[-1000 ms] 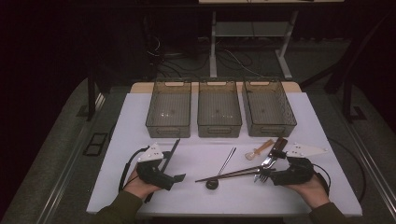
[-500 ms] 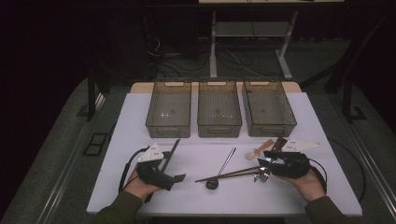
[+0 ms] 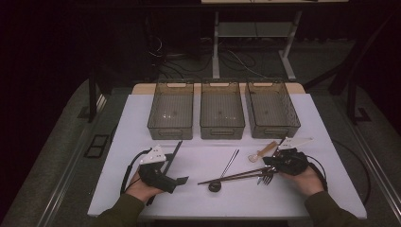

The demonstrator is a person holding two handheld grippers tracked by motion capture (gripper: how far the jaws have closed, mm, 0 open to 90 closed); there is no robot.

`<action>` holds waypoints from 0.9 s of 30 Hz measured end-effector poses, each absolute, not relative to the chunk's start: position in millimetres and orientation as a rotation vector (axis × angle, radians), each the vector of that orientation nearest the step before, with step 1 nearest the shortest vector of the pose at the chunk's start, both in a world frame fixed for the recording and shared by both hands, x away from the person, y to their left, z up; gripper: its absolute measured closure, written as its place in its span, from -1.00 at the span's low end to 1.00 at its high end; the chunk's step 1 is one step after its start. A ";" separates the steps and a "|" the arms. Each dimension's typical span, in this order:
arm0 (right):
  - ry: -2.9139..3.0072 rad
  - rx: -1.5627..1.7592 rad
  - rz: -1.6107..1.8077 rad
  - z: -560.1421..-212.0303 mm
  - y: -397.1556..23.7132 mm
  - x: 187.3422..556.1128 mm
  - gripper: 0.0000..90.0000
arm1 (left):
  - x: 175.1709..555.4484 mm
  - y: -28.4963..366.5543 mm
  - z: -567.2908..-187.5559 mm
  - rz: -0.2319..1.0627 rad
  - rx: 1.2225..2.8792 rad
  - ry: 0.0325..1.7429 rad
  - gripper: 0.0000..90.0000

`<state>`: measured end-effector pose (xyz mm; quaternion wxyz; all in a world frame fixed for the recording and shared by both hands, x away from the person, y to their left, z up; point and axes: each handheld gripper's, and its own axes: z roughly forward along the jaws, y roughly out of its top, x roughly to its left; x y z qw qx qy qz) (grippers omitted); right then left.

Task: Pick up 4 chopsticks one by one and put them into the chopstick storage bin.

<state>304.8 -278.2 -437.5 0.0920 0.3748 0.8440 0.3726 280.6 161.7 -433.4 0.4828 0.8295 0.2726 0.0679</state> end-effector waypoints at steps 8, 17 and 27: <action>2.537 1.111 1.060 -441.8 -274.2 307.6 0.99 | 280.5 161.6 -433.3 0.164 2.025 0.662 -1.00; 2.548 1.110 1.024 -442.4 -274.4 305.8 0.99 | 280.1 161.7 -432.8 0.163 2.023 0.659 -1.00; 2.559 1.079 1.013 -441.3 -273.9 301.4 0.99 | 279.3 161.1 -432.4 0.160 2.025 0.652 -1.00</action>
